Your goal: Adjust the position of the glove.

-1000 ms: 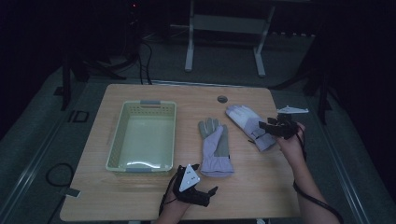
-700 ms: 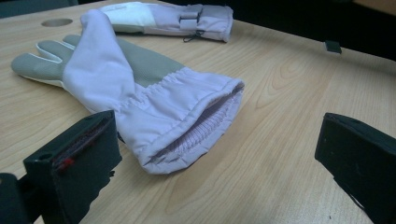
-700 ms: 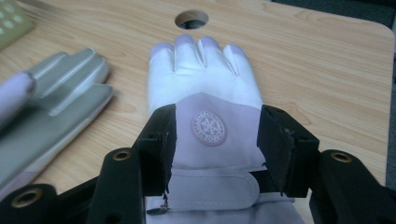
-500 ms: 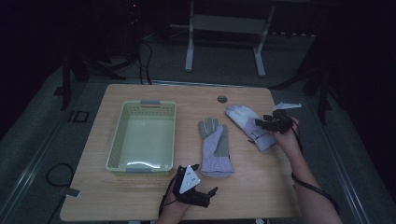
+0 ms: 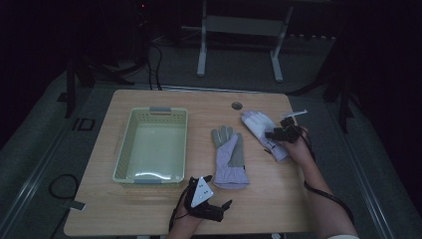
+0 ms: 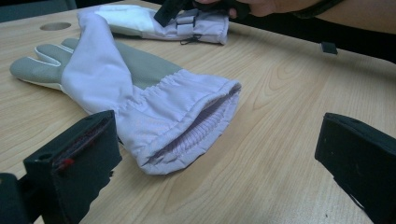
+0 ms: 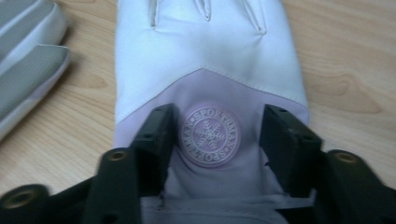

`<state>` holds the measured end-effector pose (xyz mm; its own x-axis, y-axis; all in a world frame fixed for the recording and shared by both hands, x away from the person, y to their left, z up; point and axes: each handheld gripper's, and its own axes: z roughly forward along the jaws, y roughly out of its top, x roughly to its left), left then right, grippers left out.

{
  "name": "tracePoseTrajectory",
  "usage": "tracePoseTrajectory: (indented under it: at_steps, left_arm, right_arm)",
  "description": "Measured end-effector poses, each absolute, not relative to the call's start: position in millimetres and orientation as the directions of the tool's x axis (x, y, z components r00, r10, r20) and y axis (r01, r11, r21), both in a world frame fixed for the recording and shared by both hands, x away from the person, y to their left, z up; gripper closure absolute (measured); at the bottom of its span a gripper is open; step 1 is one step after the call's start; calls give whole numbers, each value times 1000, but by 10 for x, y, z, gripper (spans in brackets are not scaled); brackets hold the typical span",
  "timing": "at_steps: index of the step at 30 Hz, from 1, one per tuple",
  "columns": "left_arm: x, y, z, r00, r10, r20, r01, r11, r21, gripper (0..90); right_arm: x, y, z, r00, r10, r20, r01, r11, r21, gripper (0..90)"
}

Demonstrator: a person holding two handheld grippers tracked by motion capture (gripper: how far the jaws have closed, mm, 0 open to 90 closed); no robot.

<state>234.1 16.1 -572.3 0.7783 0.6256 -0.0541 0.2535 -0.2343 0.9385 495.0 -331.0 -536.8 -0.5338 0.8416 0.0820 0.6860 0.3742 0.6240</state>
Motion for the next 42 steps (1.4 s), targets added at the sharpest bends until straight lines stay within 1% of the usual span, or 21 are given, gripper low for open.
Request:
tracePoseTrajectory:
  at_steps: [2,4,5,6,7,8,11,15,17,18,19,24,26,27,28,32,36,39,42]
  left_arm:
    - [2342,162,-5723,779,625,-55,254,-234,938,2]
    - [2342,162,-5723,779,624,-57,255,-233,938,2]
    - [2343,163,-5723,779,624,-57,255,-233,938,1]
    - [2344,163,-5723,780,623,-59,256,-232,938,2]
    - [2344,165,-5723,780,623,-59,256,-231,939,2]
    - [2345,167,-5723,780,622,-59,256,-232,939,2]
    - [2348,169,-5723,781,622,-62,258,-231,938,2]
    - [2347,170,-5723,783,619,-63,257,-229,939,1]
    - [2346,167,-5723,783,619,-62,256,-229,939,2]
    - [2345,166,-5723,782,620,-61,256,-230,939,1]
    - [2345,166,-5723,782,621,-61,255,-230,939,1]
    - [2337,156,-5722,772,633,-52,253,-232,939,1]
    - [2337,156,-5723,772,633,-52,253,-232,939,2]
    - [2340,159,-5723,777,626,-60,256,-227,939,1]
    - [2345,163,-5724,784,617,-71,262,-224,939,1]
    - [2350,161,-5724,785,615,-78,266,-221,938,1]
    - [2357,150,-5722,797,600,-74,265,-237,935,2]
    - [2362,150,-5722,801,594,-78,269,-240,933,2]
    - [2351,139,-5722,800,596,-64,258,-247,934,2]
  right_arm:
    - [4938,-3276,-5351,-542,837,74,687,391,612,609]
    - [4933,-3239,-5341,-544,837,60,689,404,602,637]
    - [4932,-3235,-5336,-532,843,74,701,390,597,658]
    - [4920,-3236,-5321,-504,858,103,719,351,600,723]
    - [4920,-3236,-5321,-504,858,103,719,351,600,723]
    - [4885,-3241,-5255,-471,874,120,732,311,607,772]
    - [4843,-3242,-5181,-451,884,125,734,288,615,781]
    - [4704,-3298,-4940,-402,905,137,727,224,649,790]
    - [4602,-3339,-4806,-378,909,176,719,168,675,793]
    - [4480,-3351,-4671,-368,912,183,703,145,696,794]
    - [4480,-3351,-4671,-368,912,183,703,145,696,794]
    - [4214,-3366,-4414,-323,932,163,684,110,721,793]
    - [4123,-3373,-4366,-293,942,164,678,84,730,793]
    - [4029,-3375,-4337,-260,950,175,671,47,740,794]
    - [4029,-3375,-4337,-260,950,175,671,47,740,794]
    - [3839,-3358,-4314,-236,956,177,658,23,753,794]
    - [3649,-3370,-4331,-169,973,159,640,-14,768,792]
    - [3507,-3437,-4423,-126,975,182,634,-62,771,789]
    - [3449,-3443,-4495,-118,976,182,640,-65,765,789]
